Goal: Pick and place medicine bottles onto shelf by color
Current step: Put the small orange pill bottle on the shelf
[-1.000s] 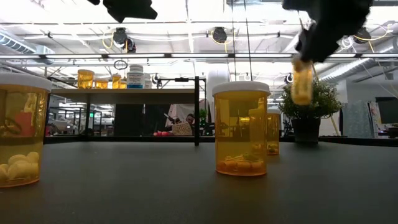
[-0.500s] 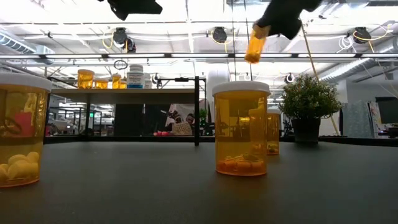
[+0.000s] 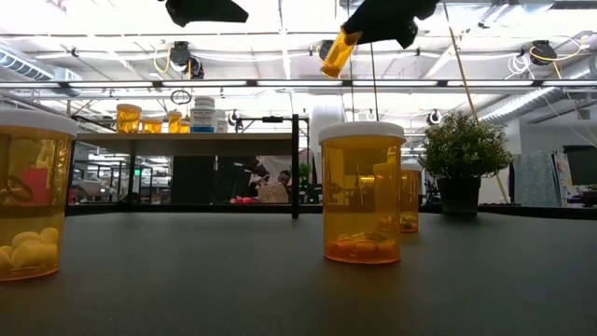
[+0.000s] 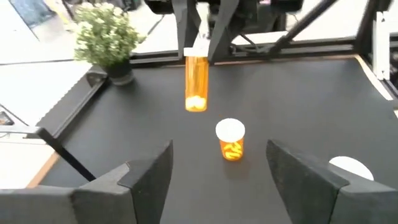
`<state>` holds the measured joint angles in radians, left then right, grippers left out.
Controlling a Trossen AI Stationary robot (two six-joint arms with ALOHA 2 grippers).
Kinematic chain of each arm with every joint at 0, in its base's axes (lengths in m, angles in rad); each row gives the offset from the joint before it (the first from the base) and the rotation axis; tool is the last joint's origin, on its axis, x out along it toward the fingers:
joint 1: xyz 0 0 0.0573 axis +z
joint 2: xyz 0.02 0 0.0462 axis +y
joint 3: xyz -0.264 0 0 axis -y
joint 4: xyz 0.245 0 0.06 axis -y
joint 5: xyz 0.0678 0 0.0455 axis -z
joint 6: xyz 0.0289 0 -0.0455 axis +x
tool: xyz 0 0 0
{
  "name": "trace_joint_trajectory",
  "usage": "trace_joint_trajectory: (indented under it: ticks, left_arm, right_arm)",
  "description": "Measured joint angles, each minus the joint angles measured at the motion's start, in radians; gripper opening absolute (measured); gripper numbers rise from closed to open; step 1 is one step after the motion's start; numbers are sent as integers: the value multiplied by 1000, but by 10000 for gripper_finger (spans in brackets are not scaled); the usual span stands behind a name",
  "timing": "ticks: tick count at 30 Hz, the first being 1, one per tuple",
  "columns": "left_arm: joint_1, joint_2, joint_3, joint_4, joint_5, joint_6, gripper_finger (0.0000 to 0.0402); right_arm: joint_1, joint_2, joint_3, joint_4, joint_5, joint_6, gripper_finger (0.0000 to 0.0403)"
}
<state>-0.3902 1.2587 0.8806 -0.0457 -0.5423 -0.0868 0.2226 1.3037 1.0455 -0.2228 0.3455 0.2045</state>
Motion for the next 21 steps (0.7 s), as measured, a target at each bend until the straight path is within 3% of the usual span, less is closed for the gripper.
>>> trace_joint_trajectory:
  ticks: [9, 15, 21]
  left_arm:
    - [90, 2, 0, 21, -14, 18, 264]
    - [113, 85, 0, 91, -25, 104, 264]
    - [123, 180, 0, 226, -176, 204, 264]
  right_arm:
    - [-24, 0, -94, 293, 50, -138, 121]
    - [-56, 4, -179, 522, 48, -146, 121]
    - [-73, 4, -226, 606, 45, -119, 121]
